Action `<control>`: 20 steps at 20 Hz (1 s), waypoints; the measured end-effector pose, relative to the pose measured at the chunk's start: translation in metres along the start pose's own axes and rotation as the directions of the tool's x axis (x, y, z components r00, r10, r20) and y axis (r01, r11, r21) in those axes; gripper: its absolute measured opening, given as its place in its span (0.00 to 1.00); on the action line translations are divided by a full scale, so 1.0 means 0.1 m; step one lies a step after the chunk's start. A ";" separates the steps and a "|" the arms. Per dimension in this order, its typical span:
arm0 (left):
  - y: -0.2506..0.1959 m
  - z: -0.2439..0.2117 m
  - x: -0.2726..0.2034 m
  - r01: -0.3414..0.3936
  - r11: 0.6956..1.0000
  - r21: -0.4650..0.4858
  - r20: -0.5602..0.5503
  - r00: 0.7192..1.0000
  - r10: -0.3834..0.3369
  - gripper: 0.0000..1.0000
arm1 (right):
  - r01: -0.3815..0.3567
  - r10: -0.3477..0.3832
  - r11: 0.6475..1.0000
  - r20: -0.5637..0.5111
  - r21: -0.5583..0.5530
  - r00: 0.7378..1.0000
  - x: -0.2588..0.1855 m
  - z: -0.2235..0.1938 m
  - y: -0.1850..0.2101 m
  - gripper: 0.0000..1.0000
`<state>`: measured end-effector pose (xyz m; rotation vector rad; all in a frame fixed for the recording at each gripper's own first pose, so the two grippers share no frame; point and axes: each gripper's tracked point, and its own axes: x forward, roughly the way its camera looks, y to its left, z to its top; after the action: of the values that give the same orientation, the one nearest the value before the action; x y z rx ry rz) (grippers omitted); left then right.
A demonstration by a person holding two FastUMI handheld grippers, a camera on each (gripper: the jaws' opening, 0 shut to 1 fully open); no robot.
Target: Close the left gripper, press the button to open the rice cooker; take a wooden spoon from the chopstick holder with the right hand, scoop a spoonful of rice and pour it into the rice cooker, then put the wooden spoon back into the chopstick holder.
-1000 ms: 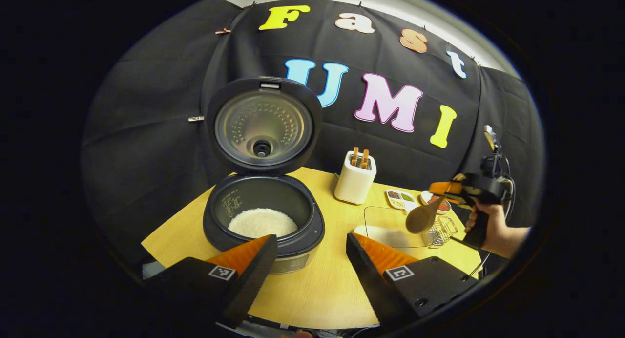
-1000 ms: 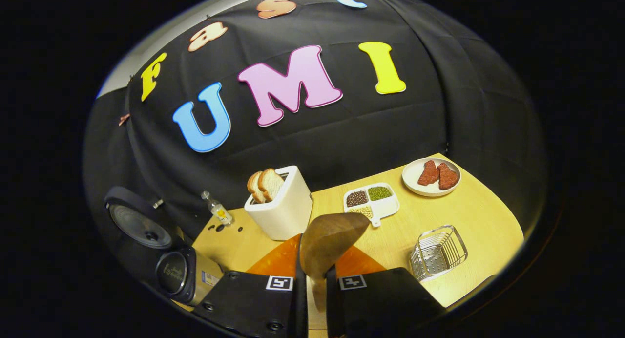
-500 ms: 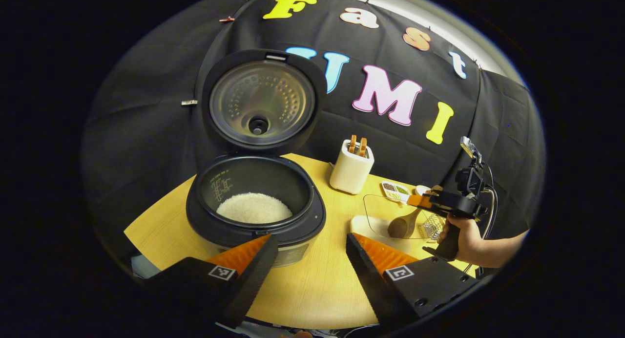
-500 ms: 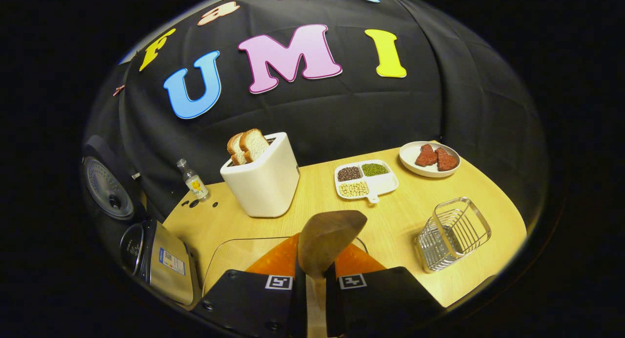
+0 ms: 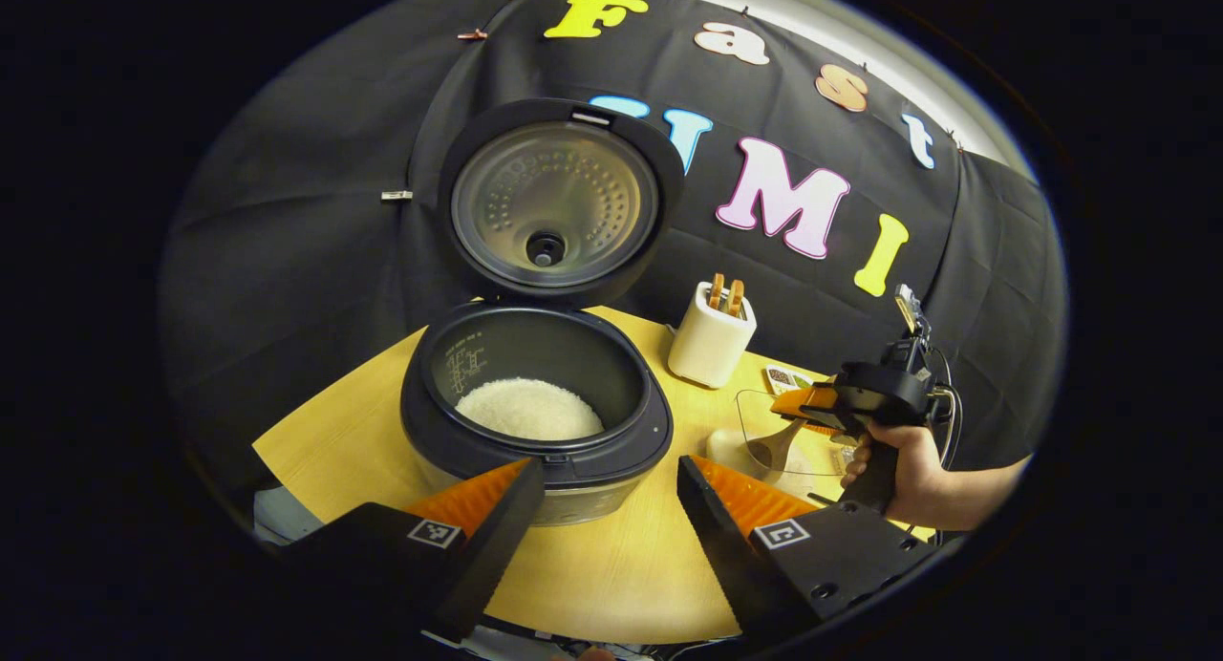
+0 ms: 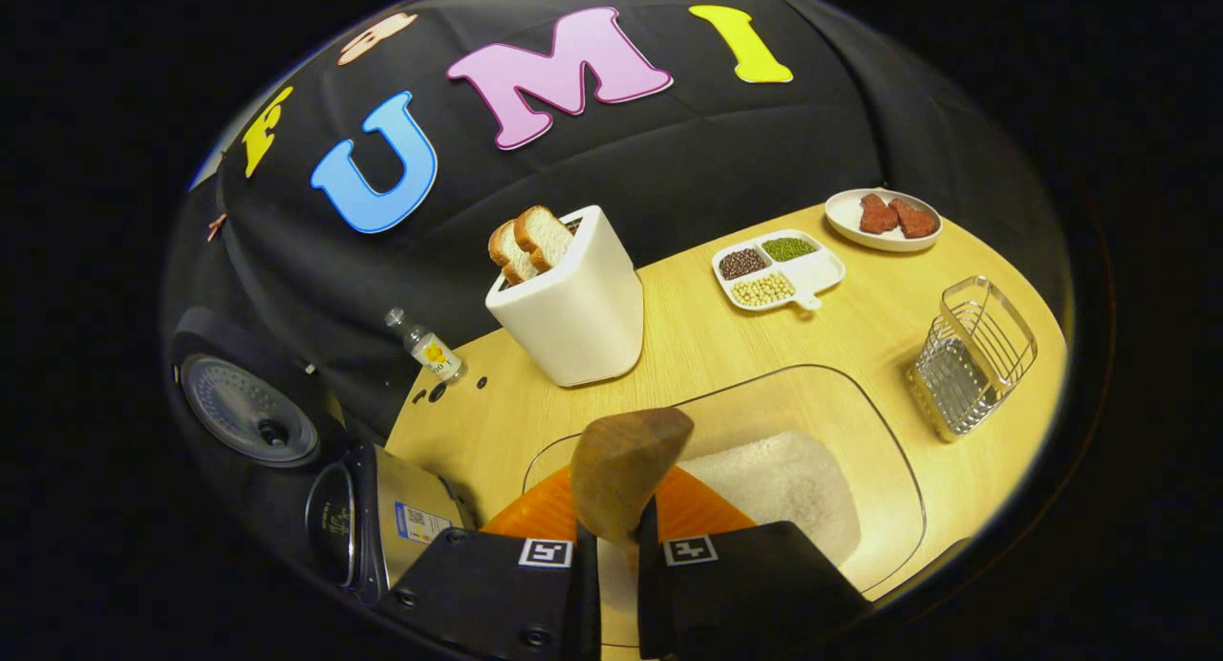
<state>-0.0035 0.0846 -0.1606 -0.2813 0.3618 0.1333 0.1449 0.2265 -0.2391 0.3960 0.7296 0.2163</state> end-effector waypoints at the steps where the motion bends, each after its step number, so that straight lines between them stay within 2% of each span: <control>1: 0.02 -0.02 -0.01 -0.003 1.000 -0.004 -0.001 1.000 0.003 0.95 | 0.000 0.000 1.000 -0.013 0.027 1.000 -0.02 -0.02 0.00 0.20; 5: 0.05 -0.03 -0.06 -0.006 1.000 -0.019 -0.006 1.000 0.006 0.95 | -0.010 0.017 0.992 -0.055 0.125 0.998 -0.06 -0.04 0.04 0.20; 10: 0.05 0.05 -0.13 -0.003 1.000 0.010 0.009 1.000 0.003 0.95 | 0.006 0.003 0.980 -0.043 0.200 0.999 -0.19 0.01 -0.15 0.20; 11: 0.05 0.06 -0.14 -0.002 1.000 0.019 0.013 1.000 0.002 0.95 | 0.015 -0.007 0.975 -0.038 0.222 0.999 -0.23 0.02 -0.21 0.15; 12: 0.06 0.10 -0.17 -0.001 1.000 0.025 0.018 1.000 0.000 0.95 | 0.024 -0.015 0.969 -0.037 0.247 0.999 -0.26 0.02 -0.28 0.20; 15: 0.09 0.17 -0.22 0.002 1.000 0.023 0.033 0.999 -0.002 0.95 | 0.036 -0.030 0.942 -0.023 0.334 0.999 -0.40 0.11 -0.44 0.20; 20: 0.19 0.25 -0.32 -0.014 0.999 0.029 0.056 0.998 0.012 0.95 | 0.016 -0.039 0.886 0.039 0.464 0.998 -0.61 0.41 -0.61 0.20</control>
<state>-0.0280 0.1078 -0.1309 -0.2459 0.3103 0.1482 0.1322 0.1398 -0.2004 0.8454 0.7373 -0.0003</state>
